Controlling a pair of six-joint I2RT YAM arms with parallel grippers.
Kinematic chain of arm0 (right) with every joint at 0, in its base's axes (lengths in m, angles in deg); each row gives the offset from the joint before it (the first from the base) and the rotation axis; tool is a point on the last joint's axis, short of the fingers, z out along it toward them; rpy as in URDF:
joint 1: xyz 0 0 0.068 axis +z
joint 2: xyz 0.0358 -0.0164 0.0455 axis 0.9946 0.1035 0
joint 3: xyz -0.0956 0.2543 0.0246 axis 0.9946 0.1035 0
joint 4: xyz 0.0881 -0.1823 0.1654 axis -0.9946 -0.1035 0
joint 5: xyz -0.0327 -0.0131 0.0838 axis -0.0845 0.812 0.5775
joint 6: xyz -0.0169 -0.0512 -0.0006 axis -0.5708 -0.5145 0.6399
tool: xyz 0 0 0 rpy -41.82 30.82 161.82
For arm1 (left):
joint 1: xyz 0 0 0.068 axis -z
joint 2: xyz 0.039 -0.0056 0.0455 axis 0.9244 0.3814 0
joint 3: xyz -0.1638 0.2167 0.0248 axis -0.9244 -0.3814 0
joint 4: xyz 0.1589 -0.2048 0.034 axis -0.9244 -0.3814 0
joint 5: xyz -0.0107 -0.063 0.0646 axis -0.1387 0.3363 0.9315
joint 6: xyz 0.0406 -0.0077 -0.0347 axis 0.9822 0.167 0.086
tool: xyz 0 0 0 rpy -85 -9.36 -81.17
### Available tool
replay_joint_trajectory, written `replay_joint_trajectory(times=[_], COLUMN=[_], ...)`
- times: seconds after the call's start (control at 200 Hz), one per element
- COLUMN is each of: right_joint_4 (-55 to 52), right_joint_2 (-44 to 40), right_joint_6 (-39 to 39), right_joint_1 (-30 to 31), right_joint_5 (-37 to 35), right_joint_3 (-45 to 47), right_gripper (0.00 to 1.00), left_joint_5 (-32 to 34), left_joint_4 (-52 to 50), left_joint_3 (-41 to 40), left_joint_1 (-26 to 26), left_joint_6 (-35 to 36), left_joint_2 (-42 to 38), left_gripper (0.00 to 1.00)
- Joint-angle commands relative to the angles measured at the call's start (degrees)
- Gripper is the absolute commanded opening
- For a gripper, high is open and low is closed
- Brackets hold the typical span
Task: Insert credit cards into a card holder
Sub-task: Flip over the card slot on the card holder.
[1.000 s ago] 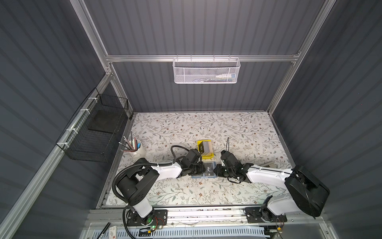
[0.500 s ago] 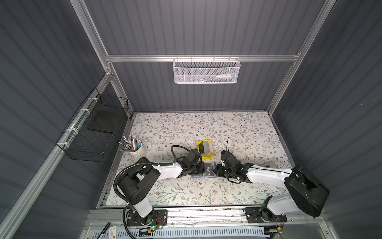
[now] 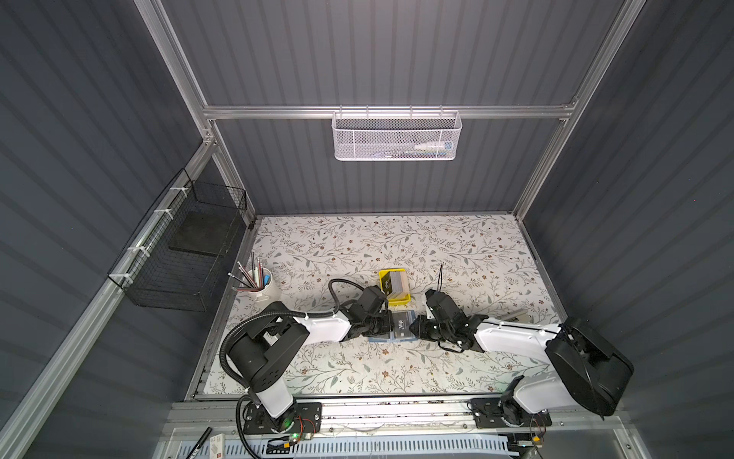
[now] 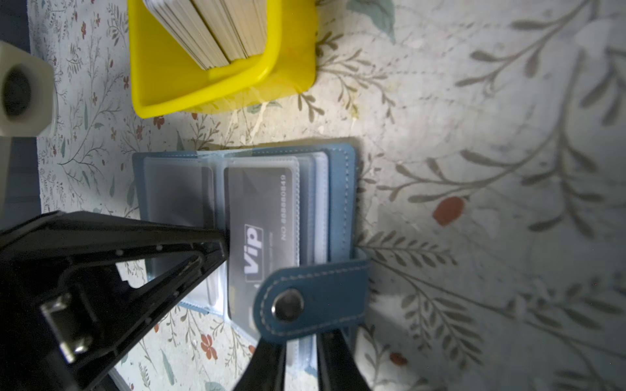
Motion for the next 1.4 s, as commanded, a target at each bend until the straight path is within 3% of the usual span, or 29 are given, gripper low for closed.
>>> replay_joint_trajectory(times=[0.0, 0.77, 1.396], right_joint_4=[1.2, 6.2, 1.4], right_joint_2=[0.0, -1.4, -1.5], right_joint_6=[0.4, -0.5, -1.6], right_joint_1=[-0.3, -0.3, 1.1], right_joint_5=[0.8, 3.7, 1.4], right_joint_3=[0.9, 2.5, -2.6], right_gripper=[0.2, 0.19, 0.24], left_joint_5=[0.6, -0.4, 4.0], left_joint_4=[-2.6, 0.1, -11.1], left_joint_3=[-0.9, -2.3, 1.8], left_joint_1=[0.6, 1.0, -0.5], left_joint_6=[0.5, -1.3, 1.3], left_joint_2=[2.1, 1.4, -10.9], left_gripper=[0.11, 0.09, 0.23])
